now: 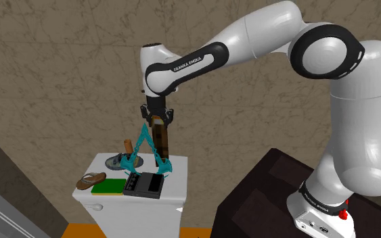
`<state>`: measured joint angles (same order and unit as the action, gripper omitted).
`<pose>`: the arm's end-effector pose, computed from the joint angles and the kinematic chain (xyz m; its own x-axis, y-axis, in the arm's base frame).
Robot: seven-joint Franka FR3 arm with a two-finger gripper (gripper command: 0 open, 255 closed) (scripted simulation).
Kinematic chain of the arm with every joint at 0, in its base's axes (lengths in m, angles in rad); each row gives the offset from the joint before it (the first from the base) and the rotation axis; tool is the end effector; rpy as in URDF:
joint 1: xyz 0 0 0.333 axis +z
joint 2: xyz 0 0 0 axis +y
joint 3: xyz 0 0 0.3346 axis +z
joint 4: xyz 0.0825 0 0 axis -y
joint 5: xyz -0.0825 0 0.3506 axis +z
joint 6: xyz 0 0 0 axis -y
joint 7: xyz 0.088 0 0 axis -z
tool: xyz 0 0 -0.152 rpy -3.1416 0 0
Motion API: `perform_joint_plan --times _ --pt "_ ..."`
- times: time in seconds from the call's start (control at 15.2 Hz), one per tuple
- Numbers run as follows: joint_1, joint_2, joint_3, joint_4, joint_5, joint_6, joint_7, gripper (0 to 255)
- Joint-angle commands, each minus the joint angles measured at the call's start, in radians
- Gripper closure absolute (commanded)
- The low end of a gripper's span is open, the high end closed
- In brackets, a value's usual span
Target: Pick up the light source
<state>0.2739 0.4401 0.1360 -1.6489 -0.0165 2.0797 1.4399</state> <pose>0.5996 0.2489 0.3480 0.5104 -0.8588 -0.0437 -0.8597 -0.5109 -0.0004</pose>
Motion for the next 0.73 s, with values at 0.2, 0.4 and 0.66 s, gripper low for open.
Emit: perform_joint_plan --times 0.2,0.4,0.66 --pt "-0.001 0.000 0.000 -0.003 0.000 0.003 -0.001 255" --pt "-0.001 -0.001 0.000 -0.004 0.000 0.003 -0.001 255" --pt "-0.001 -0.008 0.000 0.012 0.001 -0.020 -0.001 255"
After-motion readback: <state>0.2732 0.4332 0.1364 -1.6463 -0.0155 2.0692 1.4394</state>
